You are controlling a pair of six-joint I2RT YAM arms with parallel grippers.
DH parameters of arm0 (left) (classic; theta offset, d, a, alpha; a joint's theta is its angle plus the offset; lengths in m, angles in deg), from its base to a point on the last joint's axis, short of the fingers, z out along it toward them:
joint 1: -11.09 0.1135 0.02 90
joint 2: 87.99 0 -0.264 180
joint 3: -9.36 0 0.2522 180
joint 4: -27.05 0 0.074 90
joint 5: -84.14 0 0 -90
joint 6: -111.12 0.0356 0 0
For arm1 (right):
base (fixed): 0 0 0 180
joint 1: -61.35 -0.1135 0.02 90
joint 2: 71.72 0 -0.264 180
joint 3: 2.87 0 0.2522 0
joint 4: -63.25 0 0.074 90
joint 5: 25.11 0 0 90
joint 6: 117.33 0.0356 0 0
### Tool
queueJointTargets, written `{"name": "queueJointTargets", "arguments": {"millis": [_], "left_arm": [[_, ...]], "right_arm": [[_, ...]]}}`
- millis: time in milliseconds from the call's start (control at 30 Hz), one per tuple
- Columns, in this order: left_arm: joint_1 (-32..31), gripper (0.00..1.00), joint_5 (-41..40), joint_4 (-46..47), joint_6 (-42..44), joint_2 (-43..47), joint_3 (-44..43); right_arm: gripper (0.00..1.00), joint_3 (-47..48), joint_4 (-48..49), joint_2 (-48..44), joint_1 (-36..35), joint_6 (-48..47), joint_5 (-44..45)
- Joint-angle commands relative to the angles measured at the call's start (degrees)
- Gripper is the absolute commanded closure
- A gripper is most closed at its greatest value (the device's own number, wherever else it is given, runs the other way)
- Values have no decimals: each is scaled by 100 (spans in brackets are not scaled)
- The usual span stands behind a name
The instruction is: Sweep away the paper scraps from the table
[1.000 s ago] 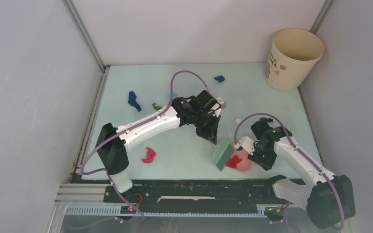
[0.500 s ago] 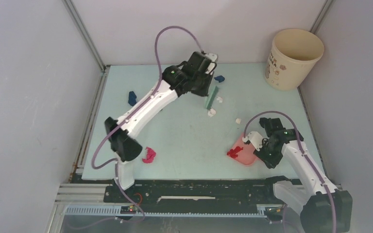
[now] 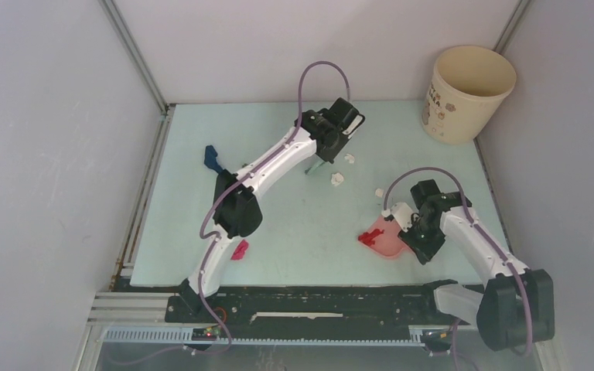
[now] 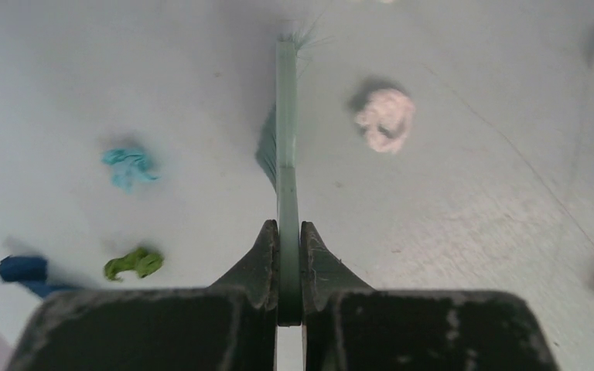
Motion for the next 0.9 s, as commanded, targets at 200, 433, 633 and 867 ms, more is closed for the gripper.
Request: {"name": "queueJointTargets", "arguments": {"millis": [200,433,633,867], "left_arm": [[-245,100,2965,23,-343,810,1172],[-473,100,3659,599,-1044,2006,2657],[-648,100,4454,1005,-1465,2956,3321],[-618,100,2967,1203,-1769,3074,2867]], "right_arm": [[100,415,402,791,-306,649,21],[100,564,577,1180,-439,811,-100],[100,588,621,1248,-475,845,-187],[100,484,447,661,-47,601,-455]]}}
